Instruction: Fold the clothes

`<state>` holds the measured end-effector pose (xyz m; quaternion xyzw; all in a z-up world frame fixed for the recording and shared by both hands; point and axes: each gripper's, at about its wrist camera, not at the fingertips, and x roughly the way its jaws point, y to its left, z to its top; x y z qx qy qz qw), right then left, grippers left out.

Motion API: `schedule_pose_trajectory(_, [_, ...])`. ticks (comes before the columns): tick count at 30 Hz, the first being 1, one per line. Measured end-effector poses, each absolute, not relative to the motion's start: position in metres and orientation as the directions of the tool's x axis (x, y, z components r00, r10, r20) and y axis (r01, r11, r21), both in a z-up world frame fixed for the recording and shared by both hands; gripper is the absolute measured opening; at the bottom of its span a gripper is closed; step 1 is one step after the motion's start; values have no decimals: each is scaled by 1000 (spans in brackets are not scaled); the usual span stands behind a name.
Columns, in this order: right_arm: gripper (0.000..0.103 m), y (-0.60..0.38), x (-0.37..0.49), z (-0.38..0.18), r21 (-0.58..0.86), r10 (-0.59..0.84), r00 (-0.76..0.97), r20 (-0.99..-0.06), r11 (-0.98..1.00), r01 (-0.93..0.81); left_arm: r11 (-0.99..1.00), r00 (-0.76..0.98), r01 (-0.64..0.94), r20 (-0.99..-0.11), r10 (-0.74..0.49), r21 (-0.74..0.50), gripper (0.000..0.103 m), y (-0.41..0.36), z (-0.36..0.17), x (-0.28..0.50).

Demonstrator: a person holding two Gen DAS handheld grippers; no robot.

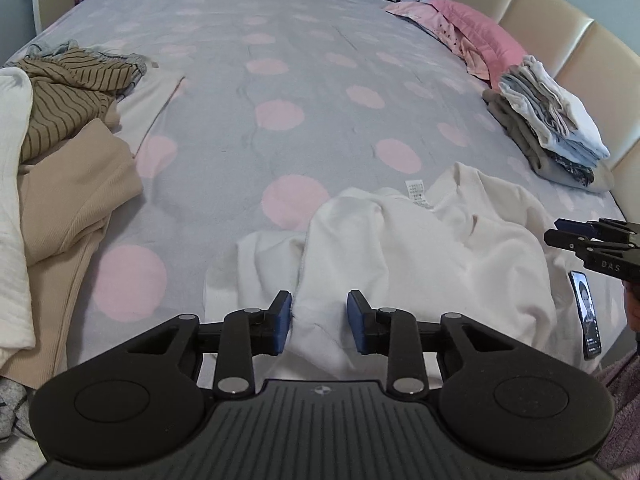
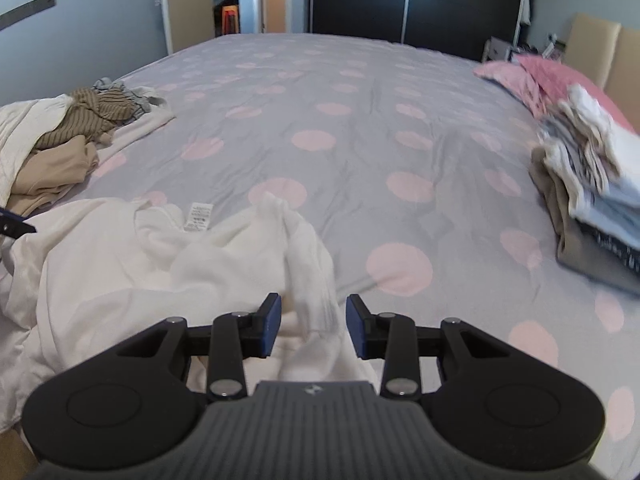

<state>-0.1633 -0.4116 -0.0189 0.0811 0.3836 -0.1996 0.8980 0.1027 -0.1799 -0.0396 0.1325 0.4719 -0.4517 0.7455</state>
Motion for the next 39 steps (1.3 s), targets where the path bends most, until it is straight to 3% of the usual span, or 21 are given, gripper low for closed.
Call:
schedule_pose_trajectory(7, [39,-414,-166,-27,-31,-318,595,-738,897,441,594,127,760,-835,-535,-265,28,-177,-53,114])
schedule_pose_trajectory(14, [40,-425,-172,-34,44,-278,587,-760,880,473,618,74,711,-839,-539,-335,27,-172,-59,122])
schedule_pose_trajectory(18, [39,-427,-173,-38,90,-244,590,-770,873,479,602,93,738,-837,-539,-305,14,-175,-54,115])
schedule_pose_trajectory(24, [26,-433,-179,-30,179,-209,637,-742,854,488,580,150,775,-817,-557,-253,7,-176,-39,102])
schedule_pose_trajectory(26, [16,-432,-179,-29,183,-207,640,-740,854,487,565,153,783,-801,-579,-259,6,-175,-33,100])
schedule_pose_trajectory(29, [10,-431,-179,-29,182,-207,641,-739,855,486,539,154,798,-775,-613,-269,6,-174,-23,96])
schedule_pose_trajectory(35, [9,-434,-182,-21,150,-266,627,-732,835,530,500,139,828,-771,-621,-254,7,-182,-24,81])
schedule_pose_trajectory(39, [9,-433,-183,-22,139,-270,623,-734,839,527,533,119,799,-795,-595,-280,16,-183,-37,88])
